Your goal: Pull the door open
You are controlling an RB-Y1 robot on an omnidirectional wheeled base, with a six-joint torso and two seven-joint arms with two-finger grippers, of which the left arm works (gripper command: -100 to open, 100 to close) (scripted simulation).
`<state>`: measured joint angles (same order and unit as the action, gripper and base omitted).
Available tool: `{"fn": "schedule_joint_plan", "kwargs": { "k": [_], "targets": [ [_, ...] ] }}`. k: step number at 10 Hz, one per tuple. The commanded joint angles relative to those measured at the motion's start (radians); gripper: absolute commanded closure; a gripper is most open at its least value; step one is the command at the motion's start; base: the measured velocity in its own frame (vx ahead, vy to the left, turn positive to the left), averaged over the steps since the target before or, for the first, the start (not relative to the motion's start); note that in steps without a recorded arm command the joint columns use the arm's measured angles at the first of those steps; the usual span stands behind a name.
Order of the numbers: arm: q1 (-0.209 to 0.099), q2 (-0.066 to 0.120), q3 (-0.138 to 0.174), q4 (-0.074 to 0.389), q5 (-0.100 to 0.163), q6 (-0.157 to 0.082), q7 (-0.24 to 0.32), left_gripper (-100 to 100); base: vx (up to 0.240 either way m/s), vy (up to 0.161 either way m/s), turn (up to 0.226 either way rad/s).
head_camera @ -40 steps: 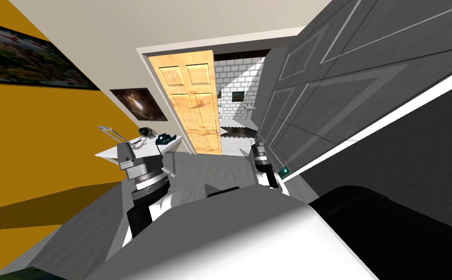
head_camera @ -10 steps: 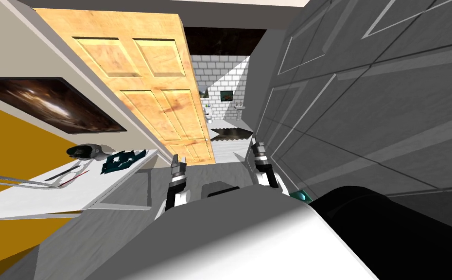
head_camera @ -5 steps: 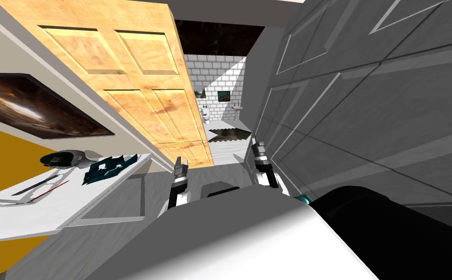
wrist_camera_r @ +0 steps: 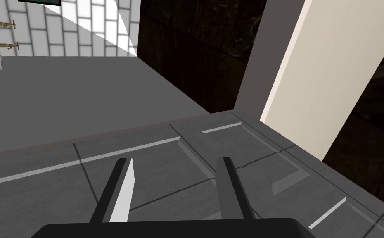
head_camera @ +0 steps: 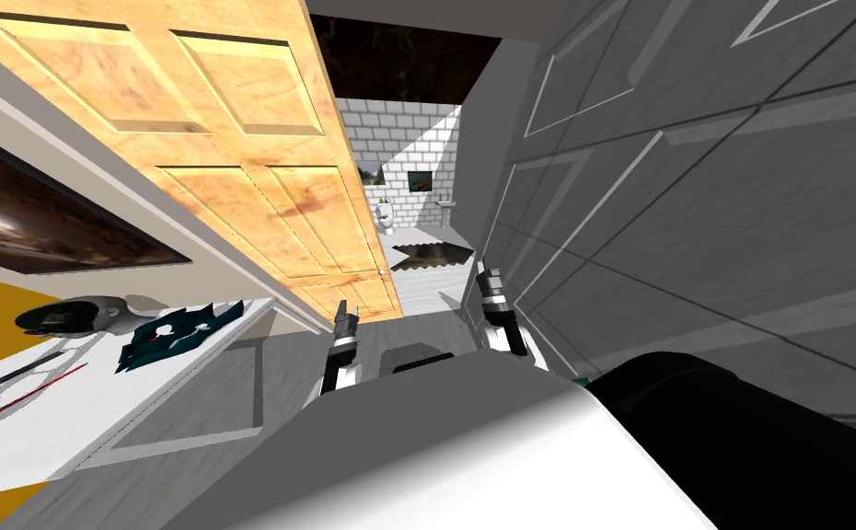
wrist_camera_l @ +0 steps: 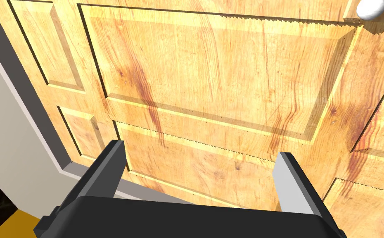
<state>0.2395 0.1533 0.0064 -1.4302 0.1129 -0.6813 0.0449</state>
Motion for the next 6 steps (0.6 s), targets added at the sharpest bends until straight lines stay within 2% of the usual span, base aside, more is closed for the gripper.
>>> {"fn": "schedule_joint_plan", "kwargs": {
  "k": [1, 6],
  "targets": [
    [-0.006, 0.006, -0.003, 0.04, 0.0, -0.009, 0.008, -100, 0.093, -0.014, -0.075],
    [-0.042, 0.025, -0.009, 0.18, 0.0, -0.035, 0.032, -100, 0.102, -0.002, -0.071]
  ]
}}
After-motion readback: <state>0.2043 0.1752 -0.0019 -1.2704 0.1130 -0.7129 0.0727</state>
